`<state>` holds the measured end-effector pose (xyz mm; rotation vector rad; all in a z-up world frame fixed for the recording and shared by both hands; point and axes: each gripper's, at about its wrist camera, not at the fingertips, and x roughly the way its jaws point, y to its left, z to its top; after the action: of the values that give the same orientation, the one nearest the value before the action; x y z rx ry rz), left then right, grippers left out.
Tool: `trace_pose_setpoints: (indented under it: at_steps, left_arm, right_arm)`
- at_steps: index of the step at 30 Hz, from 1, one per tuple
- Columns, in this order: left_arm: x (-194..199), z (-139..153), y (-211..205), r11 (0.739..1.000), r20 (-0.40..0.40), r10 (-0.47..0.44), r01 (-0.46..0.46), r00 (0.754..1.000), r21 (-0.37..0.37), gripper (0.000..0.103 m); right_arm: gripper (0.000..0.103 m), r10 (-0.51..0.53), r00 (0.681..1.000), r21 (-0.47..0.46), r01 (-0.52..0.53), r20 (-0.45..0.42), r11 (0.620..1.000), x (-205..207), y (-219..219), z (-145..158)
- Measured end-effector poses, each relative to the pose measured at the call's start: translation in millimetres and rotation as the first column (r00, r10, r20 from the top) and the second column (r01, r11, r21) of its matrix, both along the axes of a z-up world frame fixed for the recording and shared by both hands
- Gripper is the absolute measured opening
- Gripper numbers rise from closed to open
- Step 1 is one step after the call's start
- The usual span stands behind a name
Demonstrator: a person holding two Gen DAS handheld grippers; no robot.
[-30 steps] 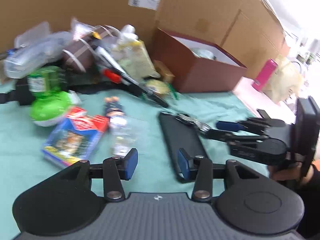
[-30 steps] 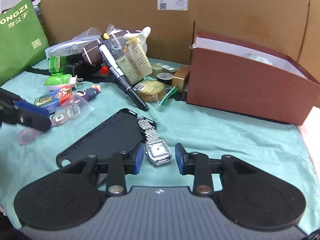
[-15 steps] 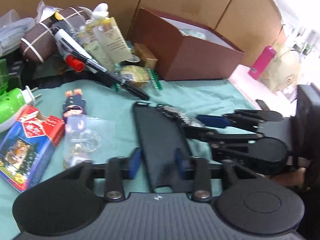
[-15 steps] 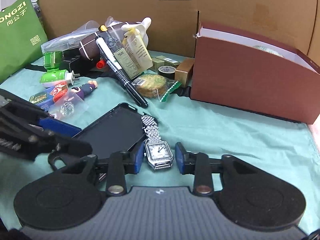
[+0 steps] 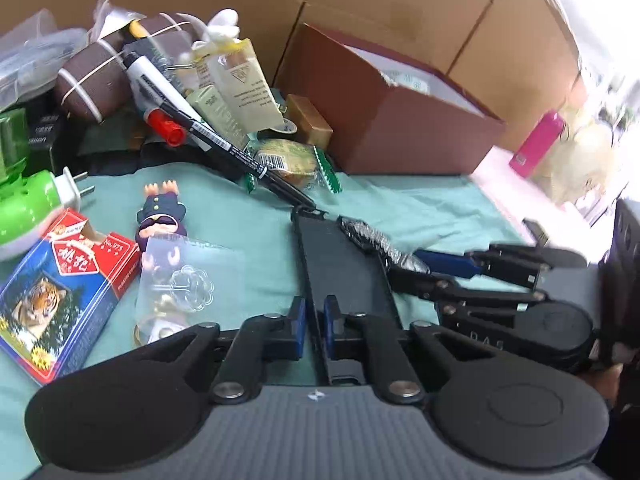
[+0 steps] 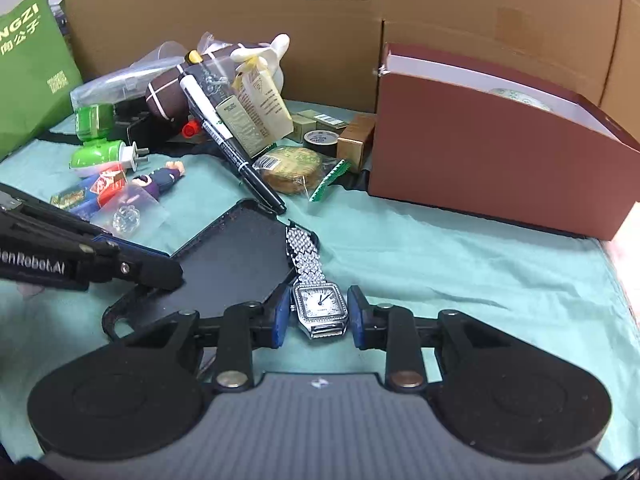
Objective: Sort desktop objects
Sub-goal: 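Grasp the black phone case edge with the left tool, then carry the phone case with left tool while right tool carries the watch to the red box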
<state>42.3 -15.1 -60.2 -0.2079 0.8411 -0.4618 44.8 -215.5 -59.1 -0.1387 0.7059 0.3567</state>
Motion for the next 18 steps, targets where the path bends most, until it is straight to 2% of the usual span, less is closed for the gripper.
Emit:
trace_pose_setpoints:
  at_steps: [5, 12, 18]
  left_arm:
    - [-3.4, 13.9, -0.1, 1.000, 0.036, 0.011, -0.010, 0.999, -0.018, 0.004]
    - [-8.5, 32.7, -11.4, 0.999, 0.091, -0.022, 0.024, 0.996, -0.023, 0.004]
    - [-8.2, 40.2, -18.8, 0.999, 0.108, -0.037, 0.040, 0.993, -0.025, 0.004]
  right_arm:
    - [0.029, -0.014, 0.999, 0.016, 0.013, 0.043, 1.000, -7.3, -7.0, 17.4]
    - [0.029, -0.039, 0.992, 0.018, 0.037, 0.116, 0.999, -13.8, -17.0, 41.3]
    - [0.029, -0.054, 0.987, 0.020, 0.052, 0.153, 0.998, -16.3, -24.9, 53.1]
